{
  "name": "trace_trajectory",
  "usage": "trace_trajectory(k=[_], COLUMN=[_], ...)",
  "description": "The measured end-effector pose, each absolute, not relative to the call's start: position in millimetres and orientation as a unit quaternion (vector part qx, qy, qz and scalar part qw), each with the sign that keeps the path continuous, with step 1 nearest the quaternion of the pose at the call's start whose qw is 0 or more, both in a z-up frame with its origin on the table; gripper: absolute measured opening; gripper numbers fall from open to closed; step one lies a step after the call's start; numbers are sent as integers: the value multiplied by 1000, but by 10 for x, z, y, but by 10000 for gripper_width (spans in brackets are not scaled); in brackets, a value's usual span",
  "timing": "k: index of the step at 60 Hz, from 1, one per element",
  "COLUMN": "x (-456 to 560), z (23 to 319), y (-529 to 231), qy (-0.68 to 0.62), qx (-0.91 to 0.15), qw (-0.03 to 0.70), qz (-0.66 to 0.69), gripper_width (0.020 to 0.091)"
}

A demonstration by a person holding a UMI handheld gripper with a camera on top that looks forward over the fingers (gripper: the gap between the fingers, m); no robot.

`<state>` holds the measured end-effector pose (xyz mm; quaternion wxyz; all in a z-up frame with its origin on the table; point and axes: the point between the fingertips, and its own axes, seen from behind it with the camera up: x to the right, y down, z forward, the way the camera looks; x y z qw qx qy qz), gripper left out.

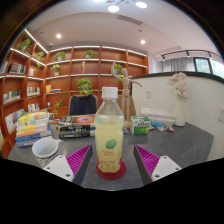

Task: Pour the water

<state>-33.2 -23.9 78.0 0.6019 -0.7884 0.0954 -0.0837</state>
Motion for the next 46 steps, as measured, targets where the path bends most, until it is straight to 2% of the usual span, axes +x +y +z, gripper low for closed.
trace_trajectory(k=[14,26,46], x=[-678,-975,-1363], z=[1011,1054,1269], y=[-1083,-1598,-1777], qy=[55,23,-1], qx=[-788,-803,-789], qw=[609,593,614], qz=[-63,-55,-10], gripper_width=[845,845,844])
